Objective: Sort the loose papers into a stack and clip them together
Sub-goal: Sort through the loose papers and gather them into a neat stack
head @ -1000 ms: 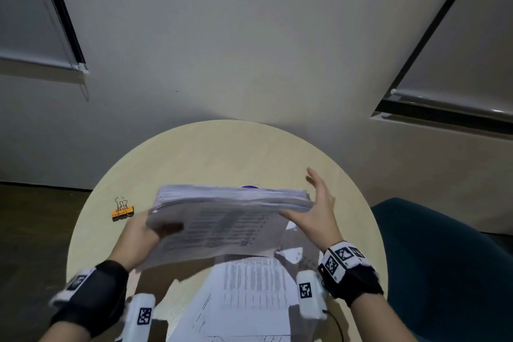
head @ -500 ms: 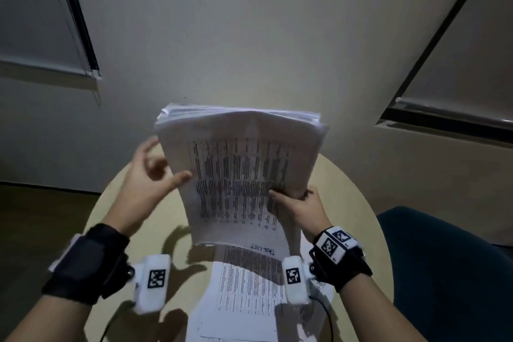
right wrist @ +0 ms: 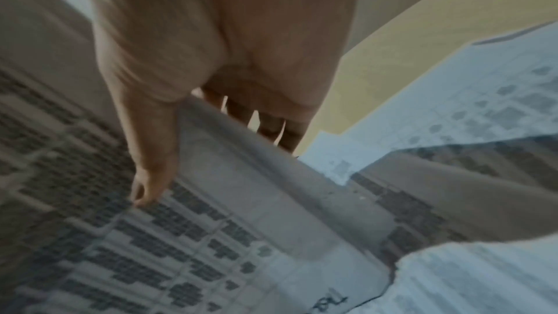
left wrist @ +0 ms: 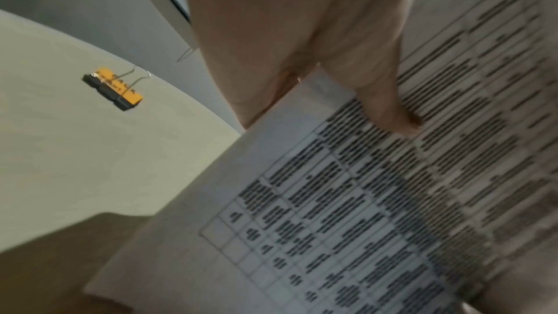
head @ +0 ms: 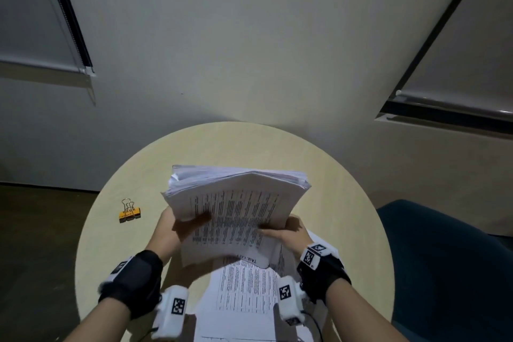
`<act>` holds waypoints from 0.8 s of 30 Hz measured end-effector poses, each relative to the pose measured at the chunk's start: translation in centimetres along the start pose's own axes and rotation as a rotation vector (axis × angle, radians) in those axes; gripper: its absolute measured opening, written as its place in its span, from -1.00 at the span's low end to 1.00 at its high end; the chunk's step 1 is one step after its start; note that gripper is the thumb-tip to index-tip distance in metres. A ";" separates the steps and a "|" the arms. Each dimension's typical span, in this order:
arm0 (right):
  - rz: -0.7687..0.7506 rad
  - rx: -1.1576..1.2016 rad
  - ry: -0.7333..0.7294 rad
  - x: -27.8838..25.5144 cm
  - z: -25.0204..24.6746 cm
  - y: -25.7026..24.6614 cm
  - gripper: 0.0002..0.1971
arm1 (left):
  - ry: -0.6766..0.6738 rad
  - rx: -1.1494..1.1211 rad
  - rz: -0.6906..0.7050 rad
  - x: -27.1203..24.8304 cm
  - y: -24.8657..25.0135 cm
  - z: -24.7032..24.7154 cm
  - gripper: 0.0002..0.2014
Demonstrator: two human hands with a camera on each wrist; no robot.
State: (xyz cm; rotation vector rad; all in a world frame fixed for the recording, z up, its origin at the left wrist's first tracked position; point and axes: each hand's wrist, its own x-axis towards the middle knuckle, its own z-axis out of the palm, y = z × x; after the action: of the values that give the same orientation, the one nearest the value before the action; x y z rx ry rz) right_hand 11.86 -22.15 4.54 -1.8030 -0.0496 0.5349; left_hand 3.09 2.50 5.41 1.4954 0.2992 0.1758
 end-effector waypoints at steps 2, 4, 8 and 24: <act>0.058 -0.043 -0.091 -0.3 -0.2 0.2 -0.58 | -0.048 -0.004 -0.015 0.0 -0.3 -0.1 -0.12; 0.195 -0.191 -0.125 -0.5 0.8 0.6 -0.49 | -0.099 0.027 -0.026 0.1 -0.3 0.3 -0.18; 0.138 0.006 0.107 0.1 2.6 1.7 -0.54 | -0.050 0.148 -0.058 1.2 -0.7 1.0 -0.80; 0.042 -0.155 0.019 -1.4 3.5 -0.4 -0.15 | 0.022 0.153 -0.025 0.7 -2.4 -0.1 -0.28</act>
State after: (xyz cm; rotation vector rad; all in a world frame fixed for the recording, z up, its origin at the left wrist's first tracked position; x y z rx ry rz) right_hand 9.42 -19.34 4.62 -1.9642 -0.0409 0.5560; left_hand 3.60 2.60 3.01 1.6411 0.3554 0.1517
